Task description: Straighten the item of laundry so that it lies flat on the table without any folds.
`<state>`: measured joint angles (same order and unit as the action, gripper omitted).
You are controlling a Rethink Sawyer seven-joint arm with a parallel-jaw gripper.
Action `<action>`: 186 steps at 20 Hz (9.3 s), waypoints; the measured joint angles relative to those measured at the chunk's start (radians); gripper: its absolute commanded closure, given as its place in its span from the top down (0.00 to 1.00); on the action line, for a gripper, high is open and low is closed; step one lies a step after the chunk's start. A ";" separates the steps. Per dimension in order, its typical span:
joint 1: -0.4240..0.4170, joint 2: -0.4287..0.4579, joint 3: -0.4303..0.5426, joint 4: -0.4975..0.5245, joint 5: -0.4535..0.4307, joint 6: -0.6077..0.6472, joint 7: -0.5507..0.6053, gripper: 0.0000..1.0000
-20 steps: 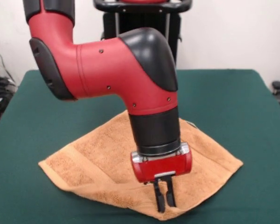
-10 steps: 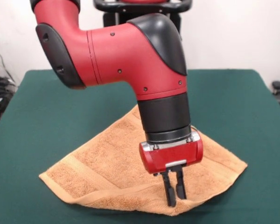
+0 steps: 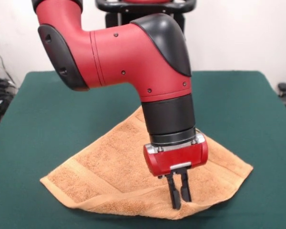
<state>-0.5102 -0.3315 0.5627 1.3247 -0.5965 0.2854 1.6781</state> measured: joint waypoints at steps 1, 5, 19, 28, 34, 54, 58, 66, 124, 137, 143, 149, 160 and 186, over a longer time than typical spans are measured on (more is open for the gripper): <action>0.000 0.000 0.000 0.000 0.000 0.000 0.000 0.00; 0.010 -0.001 -0.009 0.002 0.000 0.000 0.000 1.00; 0.023 0.001 -0.011 0.006 0.029 0.000 0.000 1.00; 0.018 0.003 -0.011 0.009 0.038 0.004 0.000 1.00; -0.013 0.002 -0.011 0.015 0.041 0.051 0.000 1.00; -0.052 0.008 -0.011 0.025 0.037 0.112 0.000 1.00; -0.041 0.010 -0.011 0.025 0.036 0.112 0.000 1.00; -0.016 0.039 -0.011 0.021 0.029 0.107 0.000 1.00; -0.009 0.010 0.015 -0.175 0.066 0.483 0.000 0.00; -0.145 0.158 0.261 -0.235 0.056 0.262 -0.097 0.00; -0.153 0.202 0.282 -0.234 0.016 0.229 -0.129 1.00; -0.141 0.197 0.287 -0.233 0.012 0.229 -0.129 1.00; -0.135 0.194 0.284 -0.233 0.012 0.236 -0.129 1.00; 0.040 -0.142 0.042 -0.046 0.106 0.522 -0.129 1.00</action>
<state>-0.4706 -0.4735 0.6051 1.2783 -0.4905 0.8073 1.5486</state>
